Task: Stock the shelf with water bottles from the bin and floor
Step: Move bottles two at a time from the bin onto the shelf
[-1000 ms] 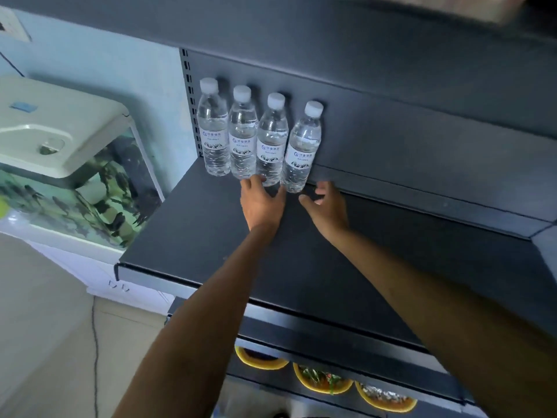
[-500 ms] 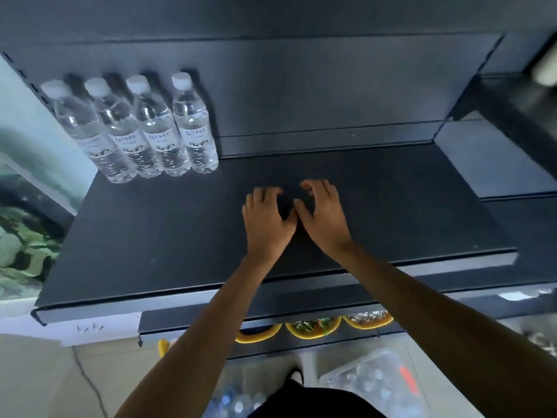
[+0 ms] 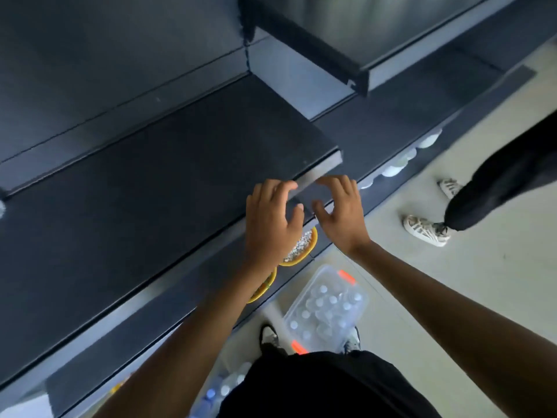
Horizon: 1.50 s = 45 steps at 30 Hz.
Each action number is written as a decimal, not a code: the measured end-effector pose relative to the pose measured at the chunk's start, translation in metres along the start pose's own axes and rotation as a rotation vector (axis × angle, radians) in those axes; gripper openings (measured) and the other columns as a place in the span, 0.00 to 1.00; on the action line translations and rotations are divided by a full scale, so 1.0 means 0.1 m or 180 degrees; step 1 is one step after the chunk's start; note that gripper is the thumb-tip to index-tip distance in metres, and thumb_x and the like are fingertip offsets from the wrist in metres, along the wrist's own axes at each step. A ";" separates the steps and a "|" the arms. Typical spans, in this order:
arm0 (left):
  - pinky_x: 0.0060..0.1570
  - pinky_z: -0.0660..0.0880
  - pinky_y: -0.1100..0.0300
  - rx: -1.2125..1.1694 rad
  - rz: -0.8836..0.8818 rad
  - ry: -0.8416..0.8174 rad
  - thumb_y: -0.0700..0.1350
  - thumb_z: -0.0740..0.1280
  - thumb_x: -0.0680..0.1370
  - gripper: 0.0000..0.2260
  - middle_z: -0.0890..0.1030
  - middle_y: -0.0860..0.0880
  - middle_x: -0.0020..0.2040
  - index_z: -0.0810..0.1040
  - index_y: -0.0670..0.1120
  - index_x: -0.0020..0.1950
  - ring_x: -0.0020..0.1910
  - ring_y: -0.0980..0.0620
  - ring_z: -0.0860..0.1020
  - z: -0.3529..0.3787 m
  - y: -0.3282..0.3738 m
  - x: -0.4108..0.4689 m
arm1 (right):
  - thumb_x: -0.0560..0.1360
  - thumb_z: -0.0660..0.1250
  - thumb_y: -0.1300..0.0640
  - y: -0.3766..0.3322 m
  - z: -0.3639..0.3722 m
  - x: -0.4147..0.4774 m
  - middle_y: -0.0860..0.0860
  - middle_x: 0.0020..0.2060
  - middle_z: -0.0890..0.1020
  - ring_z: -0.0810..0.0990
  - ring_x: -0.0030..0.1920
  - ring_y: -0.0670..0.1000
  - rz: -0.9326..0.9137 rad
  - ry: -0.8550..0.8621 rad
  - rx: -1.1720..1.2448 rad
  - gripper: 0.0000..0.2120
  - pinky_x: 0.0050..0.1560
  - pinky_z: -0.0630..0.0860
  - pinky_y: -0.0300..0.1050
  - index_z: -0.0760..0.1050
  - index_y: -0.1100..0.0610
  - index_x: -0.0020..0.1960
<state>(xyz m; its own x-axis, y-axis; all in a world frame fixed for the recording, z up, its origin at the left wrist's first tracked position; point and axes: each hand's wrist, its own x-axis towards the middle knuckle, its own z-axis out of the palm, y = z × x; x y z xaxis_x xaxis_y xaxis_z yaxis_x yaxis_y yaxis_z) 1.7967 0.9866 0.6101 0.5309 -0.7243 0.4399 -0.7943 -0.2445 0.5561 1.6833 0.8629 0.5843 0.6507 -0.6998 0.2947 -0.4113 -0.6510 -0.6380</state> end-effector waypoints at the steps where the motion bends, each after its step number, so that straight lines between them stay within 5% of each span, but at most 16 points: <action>1: 0.55 0.72 0.48 -0.0052 0.0090 -0.0127 0.44 0.68 0.76 0.14 0.80 0.47 0.56 0.80 0.43 0.61 0.56 0.43 0.77 0.14 0.10 -0.03 | 0.76 0.65 0.54 0.15 -0.09 -0.09 0.54 0.58 0.79 0.75 0.60 0.59 0.0138 0.0029 -0.0012 0.17 0.63 0.71 0.53 0.77 0.58 0.62; 13: 0.51 0.75 0.44 0.0113 0.0069 -0.1848 0.50 0.64 0.73 0.19 0.80 0.41 0.53 0.79 0.41 0.60 0.54 0.36 0.78 2.05 0.20 -0.95 | 0.76 0.71 0.59 1.98 -0.18 -1.63 0.58 0.58 0.78 0.75 0.59 0.63 0.1710 -0.0168 -0.0372 0.17 0.60 0.74 0.57 0.77 0.61 0.63; 25: 0.57 0.72 0.45 0.0802 -0.0035 -0.3145 0.51 0.69 0.75 0.23 0.78 0.37 0.60 0.76 0.39 0.65 0.60 0.35 0.77 4.34 -0.84 -2.34 | 0.78 0.69 0.57 3.88 1.38 -3.21 0.59 0.65 0.74 0.73 0.64 0.62 0.2826 -0.1187 -0.0460 0.22 0.60 0.74 0.56 0.72 0.60 0.70; 36: 0.65 0.65 0.47 0.1410 0.0670 -0.3782 0.51 0.66 0.78 0.26 0.77 0.41 0.67 0.69 0.44 0.74 0.69 0.39 0.70 6.10 -1.64 -3.48 | 0.76 0.64 0.64 5.59 2.75 -3.24 0.60 0.67 0.71 0.72 0.67 0.63 0.2522 -0.1693 -0.0782 0.27 0.53 0.77 0.57 0.67 0.53 0.74; 45: 0.63 0.67 0.50 0.1489 0.0600 -0.3457 0.49 0.66 0.80 0.22 0.83 0.43 0.59 0.71 0.45 0.73 0.61 0.40 0.77 6.70 -1.74 -3.66 | 0.79 0.66 0.56 6.02 3.07 -3.17 0.60 0.59 0.78 0.80 0.53 0.65 0.2022 -0.1847 -0.1037 0.18 0.52 0.75 0.56 0.71 0.55 0.68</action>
<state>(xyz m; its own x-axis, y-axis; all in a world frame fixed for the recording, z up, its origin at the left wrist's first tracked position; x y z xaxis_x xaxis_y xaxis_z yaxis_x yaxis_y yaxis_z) 1.5427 0.8618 -0.1199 0.0466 -0.8848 -0.4637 -0.9827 -0.1238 0.1375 1.4259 0.7828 -0.1117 0.4229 -0.7544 -0.5020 -0.9033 -0.3069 -0.2998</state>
